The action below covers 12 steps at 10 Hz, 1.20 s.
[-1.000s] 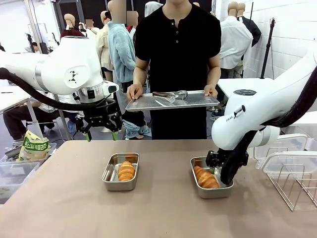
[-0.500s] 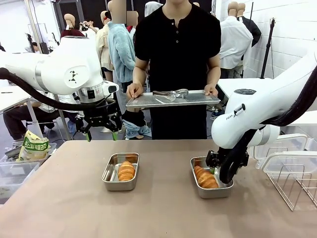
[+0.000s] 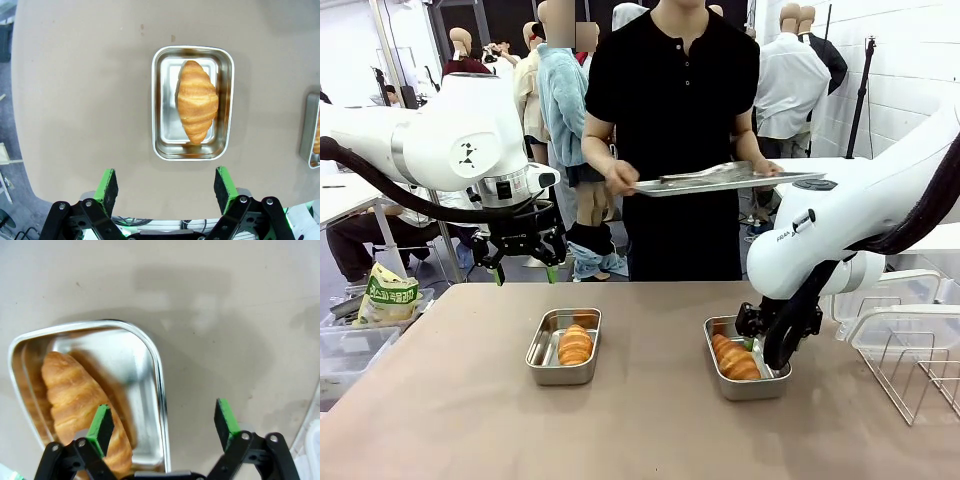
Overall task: Place the bread in airtight containers.
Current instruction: Pick up one Airtight Container lid and hand it to the human.
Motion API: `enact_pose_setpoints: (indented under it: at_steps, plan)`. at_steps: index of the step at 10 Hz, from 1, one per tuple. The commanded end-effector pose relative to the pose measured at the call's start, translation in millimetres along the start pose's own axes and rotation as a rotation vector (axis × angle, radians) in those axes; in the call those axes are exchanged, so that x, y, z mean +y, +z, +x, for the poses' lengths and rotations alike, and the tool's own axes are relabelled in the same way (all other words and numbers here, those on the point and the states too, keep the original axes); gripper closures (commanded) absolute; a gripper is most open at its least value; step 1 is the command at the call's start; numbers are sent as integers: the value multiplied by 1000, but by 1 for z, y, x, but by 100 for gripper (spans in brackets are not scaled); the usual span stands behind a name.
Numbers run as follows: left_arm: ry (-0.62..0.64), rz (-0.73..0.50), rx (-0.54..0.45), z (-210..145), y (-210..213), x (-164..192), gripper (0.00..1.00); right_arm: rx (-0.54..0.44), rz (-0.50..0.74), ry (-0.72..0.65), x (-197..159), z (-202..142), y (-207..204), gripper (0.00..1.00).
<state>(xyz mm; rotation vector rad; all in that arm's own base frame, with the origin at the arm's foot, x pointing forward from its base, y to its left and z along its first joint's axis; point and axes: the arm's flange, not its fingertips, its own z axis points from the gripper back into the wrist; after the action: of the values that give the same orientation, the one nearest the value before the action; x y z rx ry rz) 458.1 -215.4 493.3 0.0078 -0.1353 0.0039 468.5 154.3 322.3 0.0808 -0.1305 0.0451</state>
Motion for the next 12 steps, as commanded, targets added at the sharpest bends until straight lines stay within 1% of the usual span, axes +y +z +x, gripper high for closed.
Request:
enact_pose_setpoints:
  at_steps: [1,3,4,6,11,12]
  plan:
    - [1,1,-4,0,2,1,0,-39,-60,-1,10,-1,44,0]
    - [1,1,-4,0,2,1,0,-123,-45,10,12,-7,83,0]
    - [1,1,-4,0,2,1,0,-156,-58,10,12,-10,102,0]
    - [1,1,-4,0,2,1,0,-189,-59,26,8,-8,131,0]
    - [1,1,-4,0,2,1,0,-248,-82,65,20,-7,178,0]
    - [1,1,-4,0,2,1,0,-254,-98,23,20,-3,178,0]
